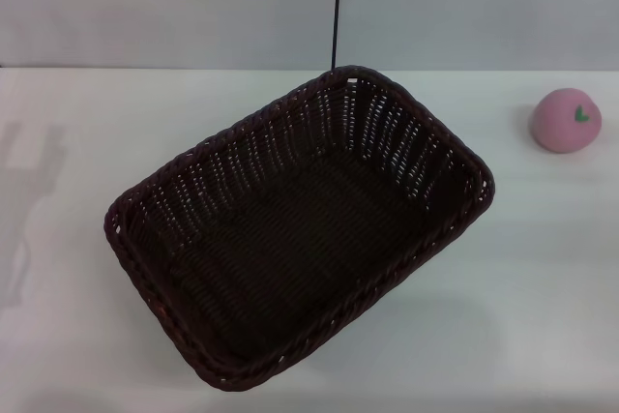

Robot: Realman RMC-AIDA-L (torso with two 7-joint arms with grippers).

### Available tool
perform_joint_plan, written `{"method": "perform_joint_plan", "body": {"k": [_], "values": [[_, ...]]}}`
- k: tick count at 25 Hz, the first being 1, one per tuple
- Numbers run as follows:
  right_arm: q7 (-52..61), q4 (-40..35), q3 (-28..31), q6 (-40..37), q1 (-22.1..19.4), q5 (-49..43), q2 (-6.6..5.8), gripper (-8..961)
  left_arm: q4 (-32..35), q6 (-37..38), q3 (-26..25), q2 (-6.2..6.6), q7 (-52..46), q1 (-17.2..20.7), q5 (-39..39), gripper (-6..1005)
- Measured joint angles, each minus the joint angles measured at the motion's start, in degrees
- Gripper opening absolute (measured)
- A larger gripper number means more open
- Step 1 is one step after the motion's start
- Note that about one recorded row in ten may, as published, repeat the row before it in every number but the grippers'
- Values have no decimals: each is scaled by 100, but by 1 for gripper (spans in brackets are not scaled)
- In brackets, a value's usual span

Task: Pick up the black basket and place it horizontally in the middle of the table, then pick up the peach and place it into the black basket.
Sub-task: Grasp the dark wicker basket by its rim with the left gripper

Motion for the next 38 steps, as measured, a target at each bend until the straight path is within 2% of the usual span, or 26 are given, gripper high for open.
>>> {"method": "perform_joint_plan", "body": {"k": [2,5,8,10,11,12,13,14,15,16,19,20,21,22,24,25,26,29,30,31,33,34,35,36,38], "values": [[0,63,2,0,-15,0,3,511,31,9,38,16,-129,-33,22,771],[2,123,1,57,-8,-13,3,510,375,-136,354,46,-601,-115,38,770],[3,130,-18,114,29,-52,1,509,1163,-547,972,61,-1206,-136,45,768],[4,130,-57,139,41,-60,0,510,1751,-874,1492,124,-1658,-142,64,768],[0,129,-95,159,45,-62,-1,510,2024,-1010,1711,176,-1856,-147,106,767],[-18,123,-189,248,61,-64,-3,510,2532,-1303,2027,301,-2292,-168,328,766],[-18,123,-189,248,61,-64,-3,510,2532,-1303,2027,301,-2292,-168,328,766],[-20,120,-219,306,67,-65,-5,510,2851,-1460,2142,393,-2613,-200,618,765],[-26,112,-236,424,79,-67,-10,510,3372,-1651,2225,573,-3234,-317,1290,765],[-28,108,-236,479,82,-67,-13,511,3372,-1651,2225,573,-3234,-317,1290,765],[-32,102,-238,576,96,-68,-13,510,4024,-1764,2198,795,-4151,-542,2403,766],[-38,96,-240,677,116,-70,-14,509,4568,-1809,2146,908,-4817,-706,3212,766],[-38,96,-240,677,116,-70,-14,509,4568,-1809,2146,908,-4817,-706,3212,766],[-41,93,-240,735,126,-70,-14,509,4844,-1808,2133,923,-5082,-757,3544,766],[-46,85,-241,846,149,-70,-14,509,5504,-1791,2105,919,-5688,-892,4333,767],[-47,81,-241,945,173,-70,-18,510,6048,-1750,2077,887,-6237,-1027,5051,767],[-47,81,-241,945,173,-70,-18,510,6048,-1750,2077,887,-6237,-1027,5051,767],[-49,79,-242,1062,207,-70,-21,510,6698,-1607,2067,815,-6827,-1251,5919,768],[-50,77,-241,1103,212,-70,-23,510,7217,-1357,2091,701,-7204,-1478,6711,768],[-50,77,-241,1103,212,-70,-23,510,7217,-1357,2091,701,-7204,-1478,6711,768],[-51,77,-242,1112,212,-70,-23,511,7593,-1188,2112,571,-7369,-1622,7229,769],[-51,77,-242,1113,212,-70,-23,511,7795,-1084,2125,468,-7435,-1708,7589,769],[-52,81,-242,1115,204,-70,-22,511,7994,-976,2124,306,-7526,-1889,8189,769],[-52,81,-242,1115,204,-70,-22,511,7994,-976,2124,306,-7526,-1889,8189,770],[-53,95,-241,1116,187,-70,-18,511,8014,-928,2118,206,-7606,-2039,8621,773]]}}
